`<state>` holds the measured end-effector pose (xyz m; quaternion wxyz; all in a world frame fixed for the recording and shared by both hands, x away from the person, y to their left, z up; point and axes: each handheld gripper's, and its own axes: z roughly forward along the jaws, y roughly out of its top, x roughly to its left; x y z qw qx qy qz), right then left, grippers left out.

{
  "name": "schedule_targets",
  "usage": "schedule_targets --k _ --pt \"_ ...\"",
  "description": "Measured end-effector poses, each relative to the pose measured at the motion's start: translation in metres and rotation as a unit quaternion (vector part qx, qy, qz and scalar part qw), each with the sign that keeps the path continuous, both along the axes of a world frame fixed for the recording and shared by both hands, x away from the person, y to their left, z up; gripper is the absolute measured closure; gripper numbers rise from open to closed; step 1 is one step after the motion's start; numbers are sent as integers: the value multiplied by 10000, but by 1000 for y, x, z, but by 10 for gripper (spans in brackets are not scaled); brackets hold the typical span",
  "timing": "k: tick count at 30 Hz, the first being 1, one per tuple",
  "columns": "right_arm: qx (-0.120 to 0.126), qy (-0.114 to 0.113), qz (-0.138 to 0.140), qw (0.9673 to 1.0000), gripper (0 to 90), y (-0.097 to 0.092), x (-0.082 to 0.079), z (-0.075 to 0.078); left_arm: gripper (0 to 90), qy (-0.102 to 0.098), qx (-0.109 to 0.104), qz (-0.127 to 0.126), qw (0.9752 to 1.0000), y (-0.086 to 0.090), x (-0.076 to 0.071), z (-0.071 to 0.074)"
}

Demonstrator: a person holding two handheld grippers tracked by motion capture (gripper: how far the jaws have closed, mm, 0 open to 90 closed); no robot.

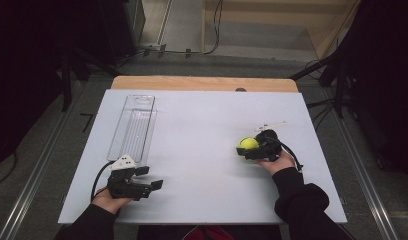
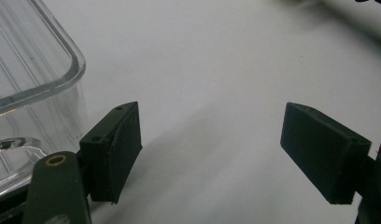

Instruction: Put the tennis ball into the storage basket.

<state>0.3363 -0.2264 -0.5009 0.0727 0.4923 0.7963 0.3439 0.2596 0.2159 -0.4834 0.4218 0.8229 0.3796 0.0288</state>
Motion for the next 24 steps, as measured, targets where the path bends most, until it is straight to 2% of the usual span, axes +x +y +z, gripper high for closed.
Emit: schedule_targets --k 7,24 --pt "-76 -30 93 9999 227 0 0 0 211 -8 1 -1 10000 0 0 0" --pt "8 -55 102 9999 228 -2 0 3 211 3 -5 -8 10000 0 0 0"
